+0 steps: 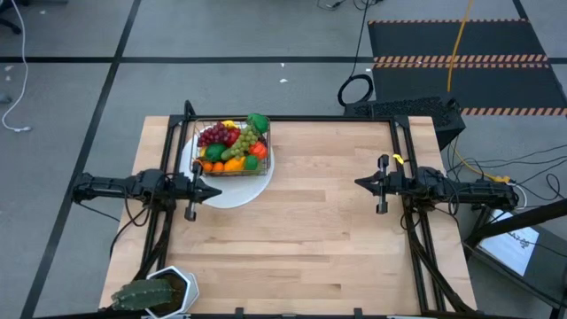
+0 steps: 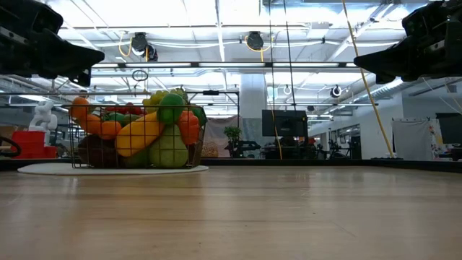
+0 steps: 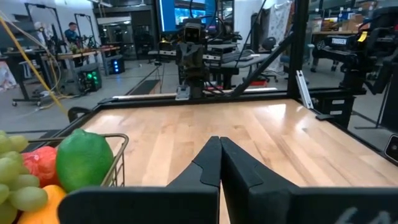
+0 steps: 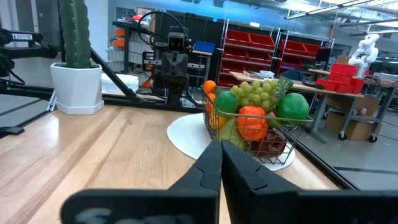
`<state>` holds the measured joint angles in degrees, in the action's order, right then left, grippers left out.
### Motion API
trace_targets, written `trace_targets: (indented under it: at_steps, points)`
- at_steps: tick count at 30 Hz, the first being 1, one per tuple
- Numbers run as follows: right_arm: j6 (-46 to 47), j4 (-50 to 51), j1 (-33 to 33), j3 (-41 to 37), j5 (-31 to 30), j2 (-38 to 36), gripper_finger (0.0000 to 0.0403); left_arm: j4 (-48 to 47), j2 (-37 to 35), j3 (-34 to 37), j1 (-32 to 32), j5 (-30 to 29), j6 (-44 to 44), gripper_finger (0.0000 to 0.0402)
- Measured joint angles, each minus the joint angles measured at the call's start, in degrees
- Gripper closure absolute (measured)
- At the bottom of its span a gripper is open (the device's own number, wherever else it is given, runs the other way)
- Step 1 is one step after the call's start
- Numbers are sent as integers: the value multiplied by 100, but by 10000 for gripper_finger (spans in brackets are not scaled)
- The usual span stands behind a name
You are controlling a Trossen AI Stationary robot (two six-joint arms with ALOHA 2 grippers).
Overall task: Build produce basket
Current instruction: Return to Home Position
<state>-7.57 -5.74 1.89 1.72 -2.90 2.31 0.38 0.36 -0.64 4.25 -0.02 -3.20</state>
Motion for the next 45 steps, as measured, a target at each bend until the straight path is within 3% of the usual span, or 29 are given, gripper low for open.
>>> trace_targets:
  at_steps: [11,25,34,45]
  points:
    - [0,2,0,1,0,0,403,23,0,2,0,-6,48,375]
    - [0,0,0,-1,0,0,403,35,0,2,0,-10,68,399]
    - [0,0,0,1,0,0,403,37,0,2,0,-12,67,369]
    - [0,0,0,-1,0,0,403,39,0,2,0,-12,67,364]
